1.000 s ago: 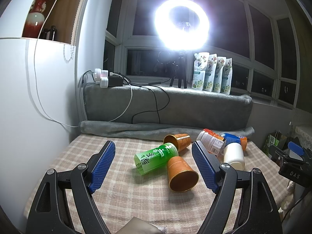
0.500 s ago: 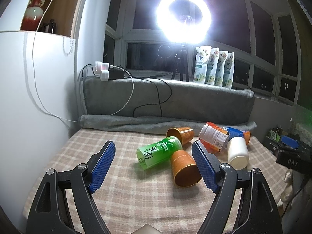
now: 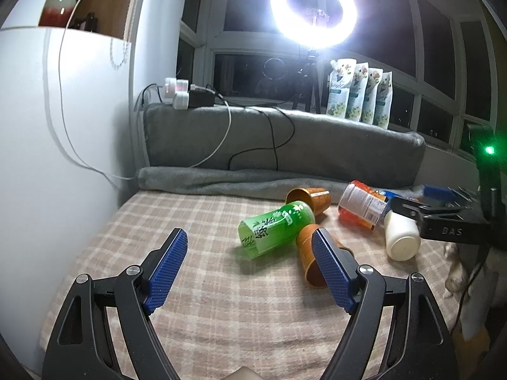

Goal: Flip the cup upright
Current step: 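Move the right tool down to the lying green tea bottle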

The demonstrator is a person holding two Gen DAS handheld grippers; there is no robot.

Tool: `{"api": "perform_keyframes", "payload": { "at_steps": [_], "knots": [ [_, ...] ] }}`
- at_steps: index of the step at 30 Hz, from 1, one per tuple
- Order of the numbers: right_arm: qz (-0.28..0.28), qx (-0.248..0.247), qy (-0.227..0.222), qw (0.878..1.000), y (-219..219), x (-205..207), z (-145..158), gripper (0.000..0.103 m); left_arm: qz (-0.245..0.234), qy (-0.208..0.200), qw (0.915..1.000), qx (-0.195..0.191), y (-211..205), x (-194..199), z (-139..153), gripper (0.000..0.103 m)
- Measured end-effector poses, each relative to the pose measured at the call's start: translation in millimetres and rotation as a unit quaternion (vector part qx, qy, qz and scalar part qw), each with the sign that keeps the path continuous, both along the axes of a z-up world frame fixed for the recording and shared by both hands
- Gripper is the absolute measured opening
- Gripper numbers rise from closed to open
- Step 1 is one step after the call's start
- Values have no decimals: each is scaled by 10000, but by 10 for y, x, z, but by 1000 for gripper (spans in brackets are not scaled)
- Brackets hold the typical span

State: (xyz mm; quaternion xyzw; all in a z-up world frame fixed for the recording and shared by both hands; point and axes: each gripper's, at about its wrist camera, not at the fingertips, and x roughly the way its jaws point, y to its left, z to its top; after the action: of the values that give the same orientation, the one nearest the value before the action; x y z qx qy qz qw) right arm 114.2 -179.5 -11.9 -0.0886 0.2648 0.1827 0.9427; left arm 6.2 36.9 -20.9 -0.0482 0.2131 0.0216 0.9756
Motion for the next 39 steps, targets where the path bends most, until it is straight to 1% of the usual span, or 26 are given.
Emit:
{"api": "perform_keyframes", "payload": {
  "at_steps": [3, 4, 5, 7, 9, 11, 13, 14, 15, 16, 17, 19, 20, 22, 23, 25, 26, 27, 31, 34, 38, 39],
  "knots": [
    [547, -463, 26, 9974, 266, 97, -7, 103, 11, 102, 9999, -19, 32, 7, -58, 81],
    [653, -554, 27, 9963, 313, 114, -7, 103, 18, 148, 9999, -23, 48, 11, -83, 81],
    [905, -718, 60, 9933, 424, 161, -10, 103, 22, 187, 9998, -23, 55, 16, -105, 81],
    [1239, -899, 175, 9881, 560, 251, -15, 103, 35, 288, 9996, -25, 77, 23, -156, 81],
    [1557, -1232, 265, 9797, 746, 373, -33, 103, 36, 379, 9993, -38, 101, 30, -199, 81],
    [1862, -1557, 348, 9695, 925, 489, -67, 103, 65, 451, 9989, -48, 134, 26, -247, 81],
    [2227, -1820, 539, 9562, 1077, 586, -122, 102, 97, 510, 9986, -90, 165, 18, -282, 81],
    [2436, -2014, 640, 9466, 1176, 640, -166, 99, 113, 534, 9984, -114, 181, 18, -296, 81],
    [2544, -2160, 682, 9402, 1246, 670, -198, 97, 132, 559, 9983, -137, 203, 19, -310, 81],
    [2644, -2312, 726, 9335, 1312, 704, -236, 96, 155, 580, 9981, -149, 221, 25, -316, 81],
    [2757, -2541, 735, 9241, 1408, 748, -287, 96, 173, 593, 9980, -164, 237, 28, -322, 81],
    [2893, -2765, 735, 9135, 1521, 784, -351, 95, 208, 624, 9976, -206, 281, 40, -337, 81],
    [3028, -2895, 797, 9045, 1591, 816, -390, 95, 226, 637, 9975, -221, 297, 45, -344, 81],
    [3191, -3047, 889, 8930, 1667, 858, -434, 95, 266, 667, 9971, -269, 350, 70, -359, 81],
    [3276, -3186, 920, 8847, 1724, 882, -476, 95, 289, 674, 9969, -287, 376, 75, -370, 81],
    [3353, -3369, 949, 8746, 1788, 920, -534, 95, 334, 693, 9964, -353, 434, 98, -385, 81],
    [3413, -3516, 958, 8665, 1837, 940, -584, 94, 350, 701, 9962, -377, 450, 101, -391, 81],
    [3450, -3609, 964, 8611, 1870, 950, -615, 92, 370, 711, 9959, -409, 478, 111, -398, 81],
    [3598, -3987, 965, 8380, 1991, 976, -743, 92, 444, 739, 9953, -447, 551, 121, -416, 81],
    [3665, -4118, 945, 8290, 2068, 993, -802, 92, 491, 744, 9949, -472, 590, 129, -423, 81],
    [3668, -4207, 958, 8242, 2169, 1075, -885, 92, 538, 755, 9944, -500, 635, 138, -434, 81],
    [3656, -4235, 952, 8234, 2185, 1092, -904, 89, 546, 759, 9943, -509, 648, 139, -435, 81]
  ]
}}
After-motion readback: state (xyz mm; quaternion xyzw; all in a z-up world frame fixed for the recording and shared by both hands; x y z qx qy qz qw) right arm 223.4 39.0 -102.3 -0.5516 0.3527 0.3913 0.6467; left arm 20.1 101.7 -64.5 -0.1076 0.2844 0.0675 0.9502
